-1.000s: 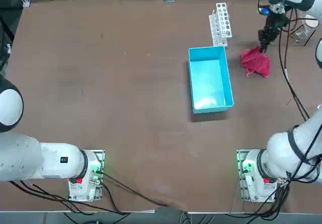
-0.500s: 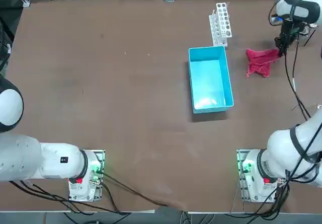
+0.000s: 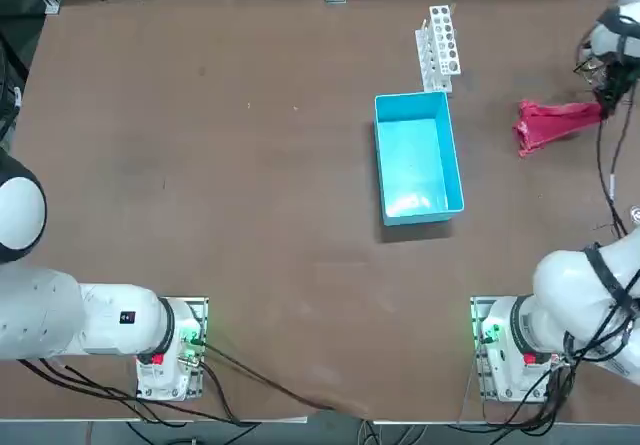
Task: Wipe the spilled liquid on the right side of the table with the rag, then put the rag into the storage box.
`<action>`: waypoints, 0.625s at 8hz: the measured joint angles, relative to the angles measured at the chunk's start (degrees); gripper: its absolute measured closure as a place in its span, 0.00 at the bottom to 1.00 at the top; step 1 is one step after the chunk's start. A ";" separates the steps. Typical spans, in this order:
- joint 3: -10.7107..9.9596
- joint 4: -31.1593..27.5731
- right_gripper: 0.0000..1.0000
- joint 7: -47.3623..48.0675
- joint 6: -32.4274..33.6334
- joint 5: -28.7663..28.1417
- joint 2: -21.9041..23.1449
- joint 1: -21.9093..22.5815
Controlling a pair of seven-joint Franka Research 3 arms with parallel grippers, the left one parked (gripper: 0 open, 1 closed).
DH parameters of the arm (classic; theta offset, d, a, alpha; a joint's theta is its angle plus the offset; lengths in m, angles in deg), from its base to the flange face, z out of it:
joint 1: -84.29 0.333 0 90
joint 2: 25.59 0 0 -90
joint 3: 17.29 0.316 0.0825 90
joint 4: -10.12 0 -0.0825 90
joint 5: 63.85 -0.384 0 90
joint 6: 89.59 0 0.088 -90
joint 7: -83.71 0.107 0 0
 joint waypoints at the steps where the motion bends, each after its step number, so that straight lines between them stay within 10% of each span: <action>1: 0.02 0.53 0.99 -2.68 -1.44 2.39 -0.01 -2.35; 5: 0.09 8.78 0.99 -14.57 -2.47 5.37 0.13 -5.74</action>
